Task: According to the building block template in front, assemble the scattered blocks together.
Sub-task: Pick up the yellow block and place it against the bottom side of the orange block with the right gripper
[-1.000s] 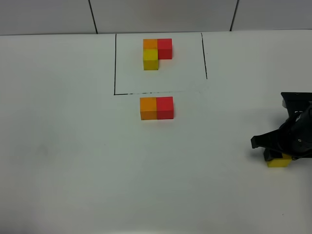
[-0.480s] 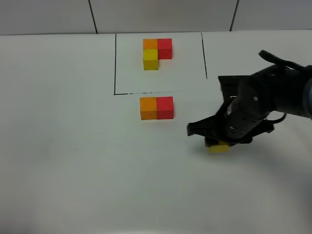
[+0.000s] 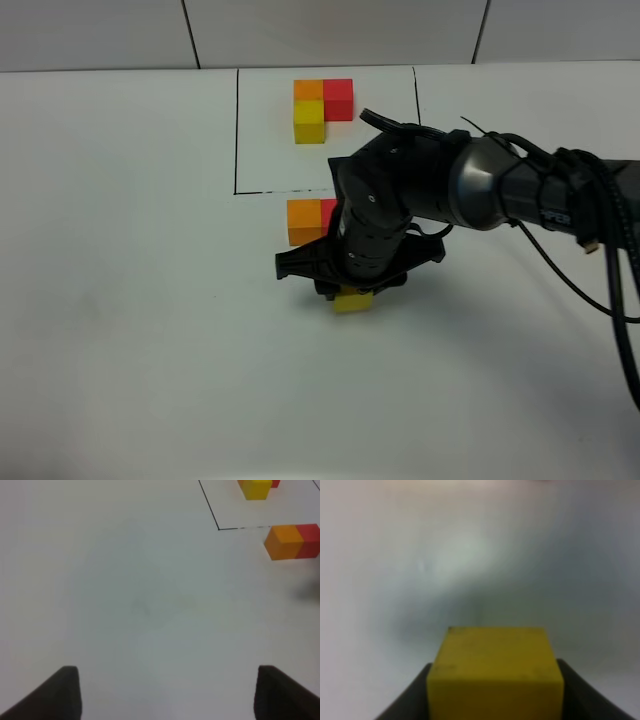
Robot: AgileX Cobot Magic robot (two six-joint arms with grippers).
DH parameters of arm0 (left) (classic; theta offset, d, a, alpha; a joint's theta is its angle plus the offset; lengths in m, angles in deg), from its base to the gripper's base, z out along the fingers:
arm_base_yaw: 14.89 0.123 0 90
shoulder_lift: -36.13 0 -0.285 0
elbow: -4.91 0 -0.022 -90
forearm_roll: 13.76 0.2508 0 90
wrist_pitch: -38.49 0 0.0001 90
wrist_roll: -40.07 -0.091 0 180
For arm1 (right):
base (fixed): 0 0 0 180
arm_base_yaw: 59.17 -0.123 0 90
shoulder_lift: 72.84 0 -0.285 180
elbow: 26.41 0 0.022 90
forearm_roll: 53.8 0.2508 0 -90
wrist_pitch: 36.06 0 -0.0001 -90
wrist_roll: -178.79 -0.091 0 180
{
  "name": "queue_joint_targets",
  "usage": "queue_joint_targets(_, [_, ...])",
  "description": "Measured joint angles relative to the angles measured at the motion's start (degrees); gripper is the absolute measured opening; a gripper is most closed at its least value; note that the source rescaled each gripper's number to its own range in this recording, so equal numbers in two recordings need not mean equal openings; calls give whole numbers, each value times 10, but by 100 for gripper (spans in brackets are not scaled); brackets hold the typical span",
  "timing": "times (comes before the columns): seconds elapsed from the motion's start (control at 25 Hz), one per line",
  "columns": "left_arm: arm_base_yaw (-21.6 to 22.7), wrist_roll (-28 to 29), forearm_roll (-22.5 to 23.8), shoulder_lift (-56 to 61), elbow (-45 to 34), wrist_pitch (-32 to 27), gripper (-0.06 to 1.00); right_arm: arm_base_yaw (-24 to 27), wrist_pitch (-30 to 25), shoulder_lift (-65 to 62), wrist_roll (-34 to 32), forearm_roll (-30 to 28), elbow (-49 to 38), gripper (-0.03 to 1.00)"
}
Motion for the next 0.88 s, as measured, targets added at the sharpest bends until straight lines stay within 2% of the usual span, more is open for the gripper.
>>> queue_joint_targets(0.2, [0,0,0,0,0,0,60,-1,-25,55,0,19,76,1])
queue_joint_targets(0.44, [0,0,0,0,0,0,60,-1,-36,81,0,19,112,1])
queue_joint_targets(0.88, [0,0,0,0,0,0,60,-1,0,97,-31,20,130,0])
